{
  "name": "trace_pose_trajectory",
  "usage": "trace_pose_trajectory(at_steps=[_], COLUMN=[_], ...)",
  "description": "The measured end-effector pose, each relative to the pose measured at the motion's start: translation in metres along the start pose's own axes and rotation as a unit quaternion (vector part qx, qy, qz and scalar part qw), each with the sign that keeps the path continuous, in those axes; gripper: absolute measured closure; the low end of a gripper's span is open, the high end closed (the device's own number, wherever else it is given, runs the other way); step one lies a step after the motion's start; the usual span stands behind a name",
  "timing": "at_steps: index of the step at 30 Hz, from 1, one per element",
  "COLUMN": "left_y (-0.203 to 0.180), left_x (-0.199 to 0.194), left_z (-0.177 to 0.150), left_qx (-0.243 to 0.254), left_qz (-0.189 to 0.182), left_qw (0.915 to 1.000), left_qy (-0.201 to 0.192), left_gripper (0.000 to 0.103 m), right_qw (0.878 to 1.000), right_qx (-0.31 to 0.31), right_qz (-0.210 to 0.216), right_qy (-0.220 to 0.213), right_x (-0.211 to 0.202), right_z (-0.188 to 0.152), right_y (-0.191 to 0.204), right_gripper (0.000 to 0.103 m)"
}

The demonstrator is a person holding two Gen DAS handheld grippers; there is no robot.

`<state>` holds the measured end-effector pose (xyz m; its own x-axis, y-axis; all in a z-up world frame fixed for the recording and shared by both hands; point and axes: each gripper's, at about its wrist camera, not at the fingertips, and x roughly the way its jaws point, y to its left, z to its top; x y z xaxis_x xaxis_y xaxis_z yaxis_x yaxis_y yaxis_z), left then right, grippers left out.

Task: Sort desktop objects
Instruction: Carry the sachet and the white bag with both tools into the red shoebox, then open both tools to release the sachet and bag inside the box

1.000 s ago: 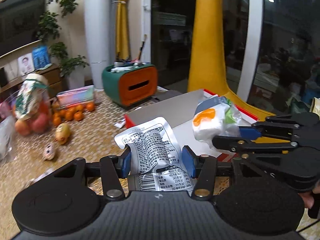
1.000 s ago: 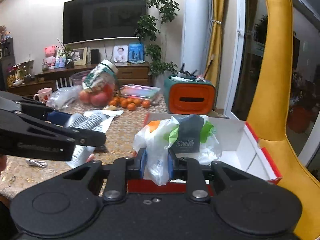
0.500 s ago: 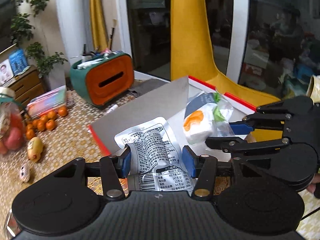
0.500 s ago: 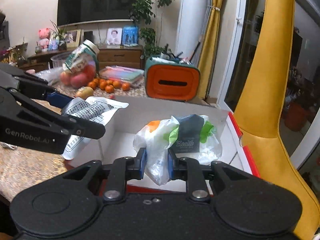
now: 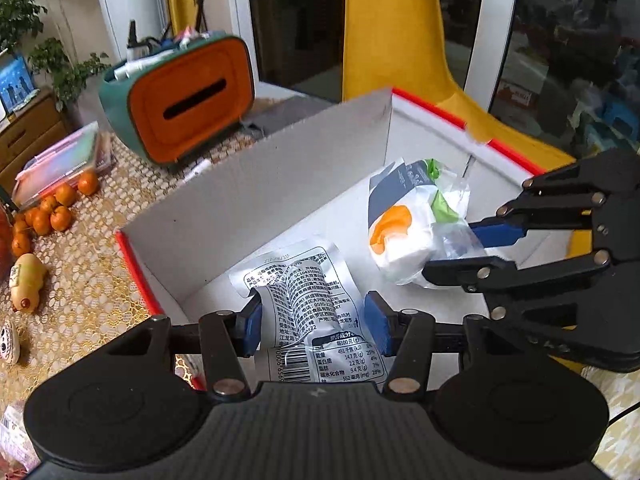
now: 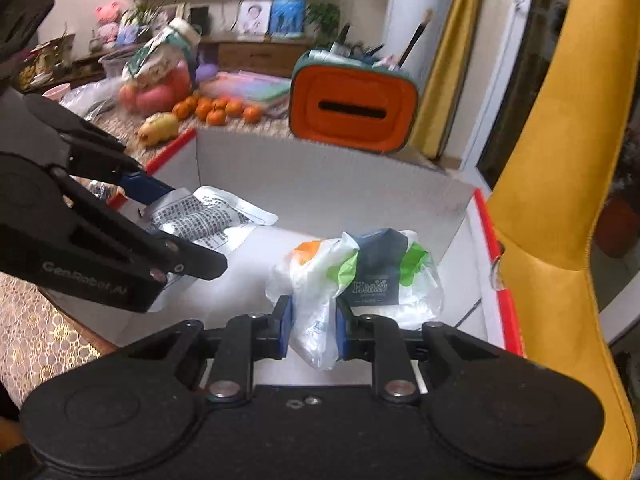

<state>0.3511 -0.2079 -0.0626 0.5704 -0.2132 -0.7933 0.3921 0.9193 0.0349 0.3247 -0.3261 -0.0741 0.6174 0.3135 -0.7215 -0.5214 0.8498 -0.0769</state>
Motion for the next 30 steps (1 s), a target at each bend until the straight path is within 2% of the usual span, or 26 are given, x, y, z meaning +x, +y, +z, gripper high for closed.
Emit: trace_pose_trajectory(at_steps=[8,13,16,19,22,26,28,30], left_y=[0.003,-0.001,-0.002,-0.006,-0.007,-0.008,-0.007,-0.004], left_x=[0.024,0.026,0.026,0.027,0.027,0.020,0.015,0.009], left_z=[0.005,0.007,0.006,0.003,0.001,0.000,-0.002,-0.003], left_qx=[-0.004,0.007,0.007,0.018,0.020,0.029,0.029,0.020], left_qz=[-0.004,0.004,-0.012,-0.002,-0.004,0.001,0.001,-0.003], left_qw=[0.9992,0.9987,0.9986,0.9986,0.9985,0.9989,0.9991,0.9995], left_qy=[0.039,0.051,0.052,0.051,0.052,0.037,0.031,0.025], left_gripper=[0.051,0.050,0.050,0.050,0.049,0.036,0.036,0.036], right_qw=[0.998,0.997,0.997,0.997,0.997,0.998,0.998,0.998], right_qx=[-0.003,0.006,0.008,0.007,0.010,0.015,0.022,0.021], right_qz=[0.017,0.021,0.018,0.014,0.011,0.003,0.005,0.000], right_qy=[0.057,0.070,0.073,0.072,0.070,0.065,0.065,0.058], right_x=[0.023,0.027,0.028,0.025,0.023,0.019,0.016,0.013], right_z=[0.002,0.003,0.003,0.003,0.003,0.002,0.002,0.002], right_y=[-0.008,-0.012,-0.012,-0.012,-0.013,-0.014,-0.017,-0.018], right_gripper=[0.082,0.082,0.080,0.077,0.073,0.063,0.058,0.049])
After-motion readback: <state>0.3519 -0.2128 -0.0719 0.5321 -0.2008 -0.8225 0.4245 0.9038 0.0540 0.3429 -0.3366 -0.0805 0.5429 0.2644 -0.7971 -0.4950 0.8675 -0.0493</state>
